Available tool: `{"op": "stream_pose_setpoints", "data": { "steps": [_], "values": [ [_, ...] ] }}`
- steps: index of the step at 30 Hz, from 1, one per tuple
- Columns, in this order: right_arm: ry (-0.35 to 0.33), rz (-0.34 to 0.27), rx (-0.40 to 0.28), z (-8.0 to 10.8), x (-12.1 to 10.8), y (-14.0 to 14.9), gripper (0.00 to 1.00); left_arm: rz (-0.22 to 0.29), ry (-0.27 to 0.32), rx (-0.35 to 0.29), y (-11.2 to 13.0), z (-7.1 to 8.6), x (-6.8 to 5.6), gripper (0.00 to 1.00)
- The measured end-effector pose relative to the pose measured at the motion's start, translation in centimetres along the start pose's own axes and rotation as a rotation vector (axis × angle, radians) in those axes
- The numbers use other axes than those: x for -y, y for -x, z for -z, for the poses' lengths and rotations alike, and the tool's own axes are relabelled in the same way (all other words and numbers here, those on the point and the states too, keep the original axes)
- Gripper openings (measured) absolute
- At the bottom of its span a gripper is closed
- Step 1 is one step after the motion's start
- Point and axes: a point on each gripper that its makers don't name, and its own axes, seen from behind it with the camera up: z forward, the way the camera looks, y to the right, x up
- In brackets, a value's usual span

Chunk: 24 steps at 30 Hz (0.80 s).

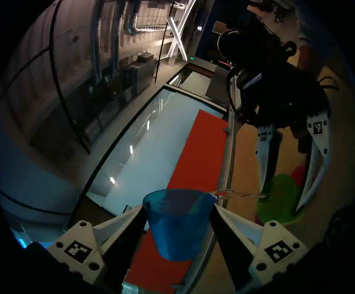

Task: Pour water

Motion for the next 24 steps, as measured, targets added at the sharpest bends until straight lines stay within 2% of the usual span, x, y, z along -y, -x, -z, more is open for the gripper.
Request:
{"op": "stream_pose_setpoints", "data": {
  "steps": [12, 24],
  "values": [
    [0.000, 0.001, 0.001, 0.04, -0.06, -0.02, 0.92, -0.057, -0.003, 0.003, -0.33, 0.18, 0.18, 0.86],
    [0.000, 0.001, 0.002, 0.02, -0.07, 0.08, 0.92, -0.121, -0.006, 0.002, -0.87, 0.39, 0.97, 0.86]
  ]
}}
